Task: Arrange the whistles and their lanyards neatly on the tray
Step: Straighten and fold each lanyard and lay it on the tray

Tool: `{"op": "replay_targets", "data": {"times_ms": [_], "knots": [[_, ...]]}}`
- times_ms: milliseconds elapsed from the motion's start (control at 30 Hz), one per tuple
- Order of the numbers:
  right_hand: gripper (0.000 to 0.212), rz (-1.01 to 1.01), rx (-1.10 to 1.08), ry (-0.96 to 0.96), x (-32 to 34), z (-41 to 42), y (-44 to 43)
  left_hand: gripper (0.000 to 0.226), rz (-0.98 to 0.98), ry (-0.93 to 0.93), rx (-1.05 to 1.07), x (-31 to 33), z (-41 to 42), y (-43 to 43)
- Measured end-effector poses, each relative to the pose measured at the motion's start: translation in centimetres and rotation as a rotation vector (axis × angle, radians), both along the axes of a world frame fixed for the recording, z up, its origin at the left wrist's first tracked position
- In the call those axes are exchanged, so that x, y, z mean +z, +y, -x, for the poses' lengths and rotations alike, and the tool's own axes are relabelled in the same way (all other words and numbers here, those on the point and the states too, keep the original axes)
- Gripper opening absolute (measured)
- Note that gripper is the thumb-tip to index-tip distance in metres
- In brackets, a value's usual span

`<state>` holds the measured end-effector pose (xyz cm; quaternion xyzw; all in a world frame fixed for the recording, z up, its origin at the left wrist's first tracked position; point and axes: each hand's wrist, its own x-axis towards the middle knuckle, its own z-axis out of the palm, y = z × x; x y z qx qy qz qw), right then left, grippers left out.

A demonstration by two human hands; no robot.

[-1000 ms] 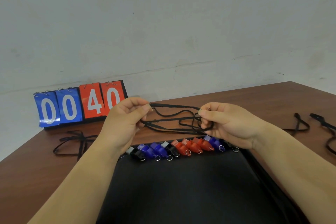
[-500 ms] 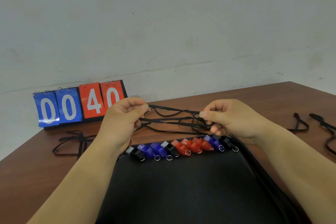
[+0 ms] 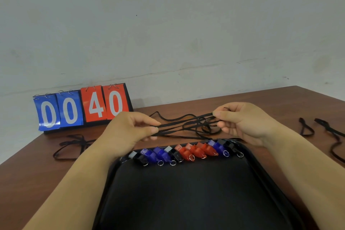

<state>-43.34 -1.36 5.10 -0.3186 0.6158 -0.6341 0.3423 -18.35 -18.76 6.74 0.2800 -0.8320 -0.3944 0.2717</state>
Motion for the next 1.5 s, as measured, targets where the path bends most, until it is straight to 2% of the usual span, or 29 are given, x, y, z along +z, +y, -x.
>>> {"op": "replay_targets", "data": {"times_ms": [100,267,367,500,600,667,900,1167,1367,1500], "knots": [[0.003,0.014,0.002,-0.032,0.0,0.3,0.1,0.017,-0.006,-0.046,-0.038,0.0,-0.2,-0.1],[0.002,0.022,0.038,-0.05,-0.1,0.6,0.2,0.017,-0.079,0.106,-0.019,-0.1,-0.3,-0.4],[0.002,0.019,0.066,-0.03,-0.1,0.8,0.3,0.017,-0.059,0.072,-0.042,0.1,-0.4,-0.5],[0.009,-0.088,0.066,0.216,-0.3,0.9,0.5,0.017,-0.039,-0.179,-0.154,0.3,-0.9,-0.8],[0.004,-0.181,0.066,0.491,-0.3,0.6,0.8,0.014,0.005,-0.349,-0.194,0.2,-0.9,-0.9],[0.005,-0.224,0.075,0.649,-0.1,0.2,1.0,0.01,0.041,-0.429,-0.194,0.3,-0.8,-0.4],[0.005,-0.321,0.213,0.979,0.3,-2.8,3.9,0.003,0.167,-0.626,-0.201,-0.5,-3.0,2.0],[0.006,-0.447,0.347,1.081,-1.6,-6.4,13.5,0.01,0.224,-0.612,-0.318,-3.5,-5.6,8.9],[0.007,-0.434,0.38,1.12,-2.0,-7.7,16.3,0.004,0.261,-0.564,-0.277,-3.9,-7.1,12.0],[0.013,-0.453,0.413,1.16,-1.8,-8.5,16.5,0.011,0.339,-0.556,-0.24,-4.3,-8.2,13.1]]}}
